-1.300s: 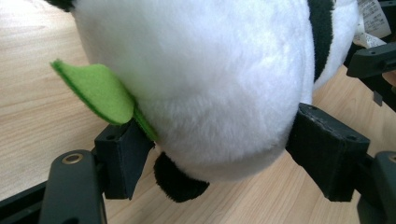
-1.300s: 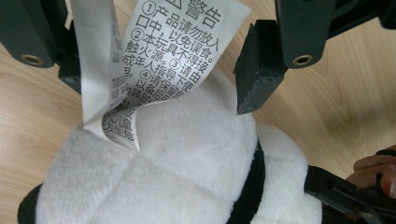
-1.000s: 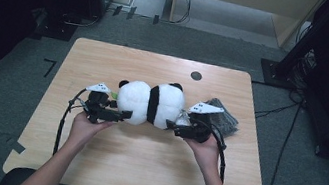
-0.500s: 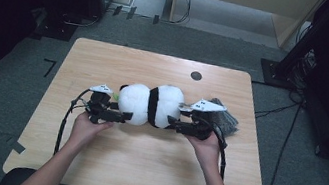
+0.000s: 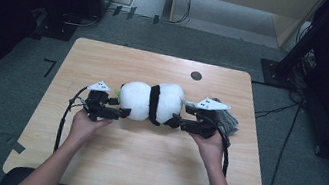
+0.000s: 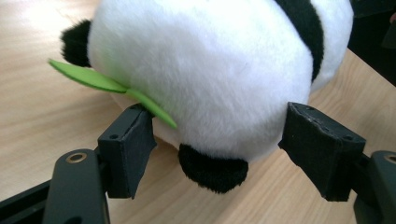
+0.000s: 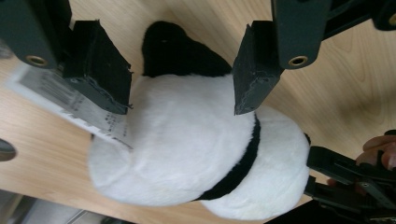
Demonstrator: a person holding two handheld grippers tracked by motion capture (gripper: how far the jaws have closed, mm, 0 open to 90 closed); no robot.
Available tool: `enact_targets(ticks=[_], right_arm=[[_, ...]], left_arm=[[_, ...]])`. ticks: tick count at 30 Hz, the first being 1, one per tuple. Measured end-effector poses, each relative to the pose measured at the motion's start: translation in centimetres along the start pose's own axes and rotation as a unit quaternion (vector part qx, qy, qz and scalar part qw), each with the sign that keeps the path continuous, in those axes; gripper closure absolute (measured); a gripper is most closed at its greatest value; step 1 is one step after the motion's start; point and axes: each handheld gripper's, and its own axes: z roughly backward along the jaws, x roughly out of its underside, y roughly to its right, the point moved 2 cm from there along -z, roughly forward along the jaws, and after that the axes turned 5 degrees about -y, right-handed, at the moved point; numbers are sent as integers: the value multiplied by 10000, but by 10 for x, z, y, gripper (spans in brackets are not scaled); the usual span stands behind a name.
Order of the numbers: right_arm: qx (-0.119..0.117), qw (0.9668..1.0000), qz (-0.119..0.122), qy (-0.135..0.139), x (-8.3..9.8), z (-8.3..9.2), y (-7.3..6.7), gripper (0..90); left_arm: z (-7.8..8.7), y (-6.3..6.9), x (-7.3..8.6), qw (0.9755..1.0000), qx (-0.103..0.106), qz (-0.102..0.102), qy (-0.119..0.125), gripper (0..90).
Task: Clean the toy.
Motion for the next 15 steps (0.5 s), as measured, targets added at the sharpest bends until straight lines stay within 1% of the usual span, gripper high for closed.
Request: enact_targets(ticks=[4,6,9,13,15], right_arm=[[123,9998,-85,144,1,10,10,379],[186,9996,-146,185,2,15,14,378],[314,9991,-198,219,4,21,22,380],[463,9982,-297,219,7,28,32,379],[542,9977,-319,234,9,31,37,380]], left_arm=[[4,0,-5,9999,-50,-82,105,255],[5,1,-6,9997,-49,-144,176,255],[4,1,-8,9995,-114,-220,205,255],[4,1,-14,9996,-144,-197,153,256],[6,2,-19,9994,-141,-220,212,256]])
